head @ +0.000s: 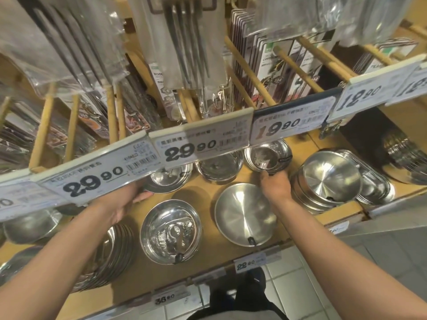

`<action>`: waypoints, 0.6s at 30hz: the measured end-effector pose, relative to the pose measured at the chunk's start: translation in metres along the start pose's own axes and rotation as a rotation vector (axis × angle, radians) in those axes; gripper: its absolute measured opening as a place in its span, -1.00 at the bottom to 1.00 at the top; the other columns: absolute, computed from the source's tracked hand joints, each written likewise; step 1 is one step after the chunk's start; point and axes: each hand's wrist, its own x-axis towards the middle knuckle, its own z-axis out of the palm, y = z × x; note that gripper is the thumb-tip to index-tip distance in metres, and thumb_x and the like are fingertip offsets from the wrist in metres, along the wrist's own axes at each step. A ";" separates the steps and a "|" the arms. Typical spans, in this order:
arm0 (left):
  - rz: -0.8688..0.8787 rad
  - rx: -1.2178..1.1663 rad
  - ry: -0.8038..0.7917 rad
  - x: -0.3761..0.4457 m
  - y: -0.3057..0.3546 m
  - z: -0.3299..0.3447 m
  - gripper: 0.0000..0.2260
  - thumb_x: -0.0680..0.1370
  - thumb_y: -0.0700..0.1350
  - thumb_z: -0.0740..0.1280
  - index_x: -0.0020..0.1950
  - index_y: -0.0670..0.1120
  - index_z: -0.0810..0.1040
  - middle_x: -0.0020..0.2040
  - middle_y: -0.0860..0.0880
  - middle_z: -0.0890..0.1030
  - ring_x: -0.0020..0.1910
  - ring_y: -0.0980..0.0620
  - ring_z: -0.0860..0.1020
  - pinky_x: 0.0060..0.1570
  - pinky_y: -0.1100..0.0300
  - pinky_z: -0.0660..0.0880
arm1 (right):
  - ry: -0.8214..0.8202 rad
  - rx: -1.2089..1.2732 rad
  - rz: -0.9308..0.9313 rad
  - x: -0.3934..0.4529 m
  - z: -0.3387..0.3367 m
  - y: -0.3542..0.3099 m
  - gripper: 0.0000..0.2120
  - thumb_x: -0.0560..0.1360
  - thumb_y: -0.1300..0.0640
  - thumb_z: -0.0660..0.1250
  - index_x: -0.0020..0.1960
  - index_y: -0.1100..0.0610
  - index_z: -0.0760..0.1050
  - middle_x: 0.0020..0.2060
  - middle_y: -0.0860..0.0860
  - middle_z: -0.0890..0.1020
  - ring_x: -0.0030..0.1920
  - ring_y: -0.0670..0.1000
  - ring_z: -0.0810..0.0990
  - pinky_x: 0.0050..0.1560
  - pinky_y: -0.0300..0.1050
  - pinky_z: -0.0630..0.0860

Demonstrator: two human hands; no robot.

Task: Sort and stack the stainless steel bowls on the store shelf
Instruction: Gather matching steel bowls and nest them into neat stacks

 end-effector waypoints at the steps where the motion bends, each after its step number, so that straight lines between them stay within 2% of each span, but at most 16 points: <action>1: -0.004 -0.009 0.019 -0.001 0.001 0.001 -0.76 0.69 -0.26 0.19 -0.18 -0.13 0.46 -0.19 -0.14 0.50 -0.30 -0.01 0.41 -0.34 0.38 0.52 | 0.015 -0.001 0.005 0.003 0.001 -0.001 -0.57 0.61 0.08 0.30 0.40 0.28 0.40 0.30 0.24 0.57 0.34 0.25 0.52 0.33 0.00 0.43; 5: -0.015 -0.056 0.084 -0.003 0.007 0.006 -0.77 0.68 -0.28 0.18 -0.17 -0.17 0.45 -0.34 -0.17 0.47 -0.23 -0.07 0.41 -0.30 0.30 0.47 | 0.033 0.053 0.085 0.016 0.007 -0.006 -0.59 0.63 0.04 0.28 0.28 0.36 0.50 0.22 0.27 0.62 0.27 0.27 0.57 0.24 0.01 0.49; 6: -0.022 -0.074 0.104 -0.003 0.008 0.006 -0.78 0.68 -0.29 0.18 -0.16 -0.16 0.45 -0.44 -0.20 0.49 -0.22 -0.07 0.42 -0.26 0.25 0.47 | 0.022 0.064 0.114 0.020 0.009 -0.007 -0.56 0.63 0.03 0.27 0.31 0.38 0.48 0.24 0.27 0.60 0.29 0.27 0.56 0.27 0.02 0.50; 8: -0.034 -0.105 0.121 -0.004 0.010 0.008 -0.80 0.67 -0.31 0.19 -0.13 -0.14 0.46 -0.54 -0.07 0.57 -0.28 -0.06 0.46 -0.27 0.17 0.52 | 0.000 0.078 0.162 0.026 0.011 -0.009 -0.52 0.64 0.04 0.25 0.39 0.39 0.40 0.30 0.27 0.56 0.33 0.25 0.53 0.34 0.06 0.48; 9: -0.040 -0.123 0.129 -0.005 0.011 0.009 -0.81 0.66 -0.31 0.19 -0.11 -0.13 0.46 -0.50 -0.06 0.61 -0.30 -0.08 0.49 -0.30 0.18 0.58 | -0.010 0.087 0.175 0.029 0.012 -0.010 -0.52 0.65 0.06 0.24 0.40 0.40 0.37 0.31 0.26 0.55 0.34 0.24 0.52 0.34 0.06 0.47; 11: -0.047 -0.164 0.149 -0.007 0.014 0.010 -0.81 0.66 -0.33 0.19 -0.07 -0.10 0.48 -0.28 -0.14 0.64 -0.25 -0.07 0.56 -0.42 0.30 0.59 | -0.021 0.130 0.197 0.033 0.014 -0.011 -0.59 0.64 0.15 0.23 0.39 0.39 0.38 0.29 0.25 0.56 0.31 0.21 0.53 0.29 0.00 0.49; 13: -0.054 -0.202 0.153 -0.008 0.015 0.010 -0.80 0.66 -0.34 0.18 -0.03 -0.09 0.49 -0.11 -0.15 0.57 -0.18 -0.06 0.59 -0.49 0.36 0.57 | -0.013 0.185 0.211 0.032 0.014 -0.013 -0.65 0.62 0.23 0.22 0.35 0.38 0.41 0.24 0.22 0.58 0.27 0.19 0.56 0.20 -0.04 0.50; 14: -0.060 -0.215 0.148 -0.008 0.016 0.009 -0.80 0.66 -0.34 0.18 -0.02 -0.08 0.49 -0.09 -0.15 0.56 -0.17 -0.06 0.58 -0.48 0.36 0.58 | 0.001 0.227 0.212 0.031 0.014 -0.014 -0.65 0.60 0.24 0.22 0.34 0.37 0.42 0.24 0.22 0.59 0.25 0.19 0.57 0.20 -0.05 0.52; 16: -0.075 -0.237 0.138 -0.010 0.016 0.008 -0.82 0.66 -0.33 0.18 -0.01 -0.10 0.49 -0.11 -0.17 0.56 -0.20 -0.06 0.58 -0.45 0.33 0.58 | 0.012 0.338 0.226 0.029 0.013 -0.017 -0.63 0.58 0.23 0.22 0.36 0.35 0.42 0.24 0.22 0.60 0.21 0.20 0.61 0.26 0.09 0.55; 18: -0.090 -0.256 0.142 -0.012 0.016 0.006 -0.83 0.65 -0.34 0.19 -0.02 -0.12 0.50 -0.13 -0.18 0.57 -0.22 -0.07 0.59 -0.45 0.32 0.58 | -0.020 0.436 0.251 0.026 0.011 -0.021 -0.64 0.59 0.24 0.21 0.36 0.32 0.41 0.21 0.21 0.63 0.16 0.21 0.65 0.25 0.19 0.57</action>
